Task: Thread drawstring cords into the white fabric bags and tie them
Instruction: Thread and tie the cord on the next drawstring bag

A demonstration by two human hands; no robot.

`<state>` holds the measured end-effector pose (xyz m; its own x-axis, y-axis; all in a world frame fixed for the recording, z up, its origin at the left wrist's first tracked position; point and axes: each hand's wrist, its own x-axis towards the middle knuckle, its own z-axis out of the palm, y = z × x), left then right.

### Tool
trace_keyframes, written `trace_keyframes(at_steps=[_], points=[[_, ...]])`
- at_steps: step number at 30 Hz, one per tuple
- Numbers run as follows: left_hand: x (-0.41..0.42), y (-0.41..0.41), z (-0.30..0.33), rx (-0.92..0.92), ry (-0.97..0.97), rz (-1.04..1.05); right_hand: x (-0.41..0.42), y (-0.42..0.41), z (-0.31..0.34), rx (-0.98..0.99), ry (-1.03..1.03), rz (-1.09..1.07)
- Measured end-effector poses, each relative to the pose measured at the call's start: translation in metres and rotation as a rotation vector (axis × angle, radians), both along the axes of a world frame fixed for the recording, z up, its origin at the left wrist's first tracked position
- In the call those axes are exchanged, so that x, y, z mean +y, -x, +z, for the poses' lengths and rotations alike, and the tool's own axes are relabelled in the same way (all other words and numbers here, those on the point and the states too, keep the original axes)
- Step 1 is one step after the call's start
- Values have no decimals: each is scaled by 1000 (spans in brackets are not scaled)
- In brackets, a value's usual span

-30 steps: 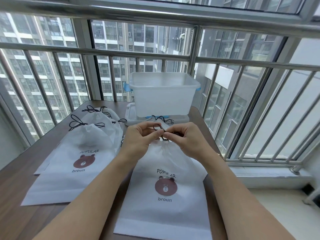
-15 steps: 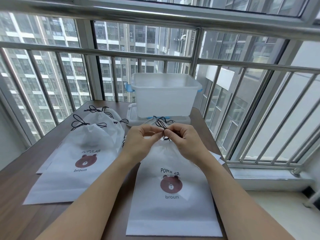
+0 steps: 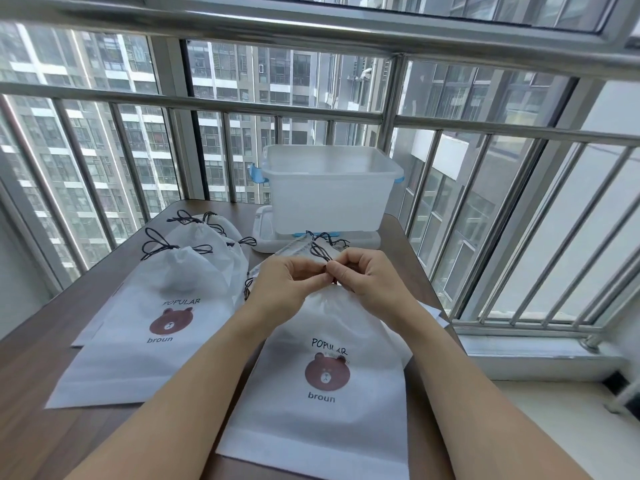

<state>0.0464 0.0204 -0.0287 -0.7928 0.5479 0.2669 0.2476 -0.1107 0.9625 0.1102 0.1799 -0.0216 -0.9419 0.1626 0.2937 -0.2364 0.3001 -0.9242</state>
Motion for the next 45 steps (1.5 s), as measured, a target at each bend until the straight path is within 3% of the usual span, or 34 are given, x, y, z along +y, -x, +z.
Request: trace_keyframes(at_steps=[8, 15, 21, 28, 32, 36, 45], points=[[0, 1, 1, -152, -17, 19, -4, -3, 4, 84, -288, -205], [6, 2, 1, -438, -32, -111, -5, -2, 3, 87, -261, -215], [10, -6, 1, -235, 14, 20, -9, -2, 2, 91, -298, -202], [4, -5, 2, 159, 42, 173, -4, 0, 3, 90, -216, -186], [5, -1, -1, 132, 24, 233, -1, 1, 4, 89, -112, -168], [8, 0, -4, 14, -12, 229, 1, 2, 2, 70, -150, -179], [8, -2, -4, -48, 94, 236, 2, 2, 0, 26, -139, -142]])
